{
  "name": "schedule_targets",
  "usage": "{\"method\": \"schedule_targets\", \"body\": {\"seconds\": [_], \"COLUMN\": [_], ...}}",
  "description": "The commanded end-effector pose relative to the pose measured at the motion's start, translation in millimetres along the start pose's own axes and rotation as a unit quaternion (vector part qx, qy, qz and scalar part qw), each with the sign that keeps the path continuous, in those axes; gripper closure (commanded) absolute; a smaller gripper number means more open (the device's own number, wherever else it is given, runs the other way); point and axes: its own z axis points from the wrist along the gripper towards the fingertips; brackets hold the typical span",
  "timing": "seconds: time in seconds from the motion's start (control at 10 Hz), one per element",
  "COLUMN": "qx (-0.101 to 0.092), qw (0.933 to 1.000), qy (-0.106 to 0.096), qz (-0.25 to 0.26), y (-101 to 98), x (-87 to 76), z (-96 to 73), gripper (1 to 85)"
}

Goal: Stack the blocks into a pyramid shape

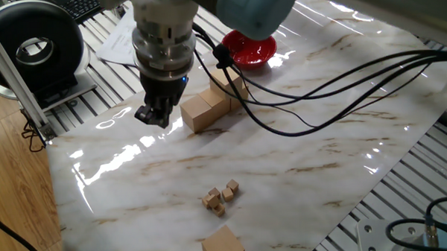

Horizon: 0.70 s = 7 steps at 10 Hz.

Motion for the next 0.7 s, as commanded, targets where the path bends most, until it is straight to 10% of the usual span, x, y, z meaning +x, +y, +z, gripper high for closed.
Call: {"method": "schedule_targets", "body": {"seconds": [0.0,0.3,0.6], "qx": [0.017,0.029,0.030], "qw": [0.9995,0.9952,0.9777], "qy": [0.001,0.034,0.017], "qz": [-0.028,-0.087,-0.207], "y": [-9.5,-17.3,-17.9], "x": [2.5,18.6,7.6], "z": [0.6,-0.2,0.2], "gripper": [84.3,84.3,84.3]}}
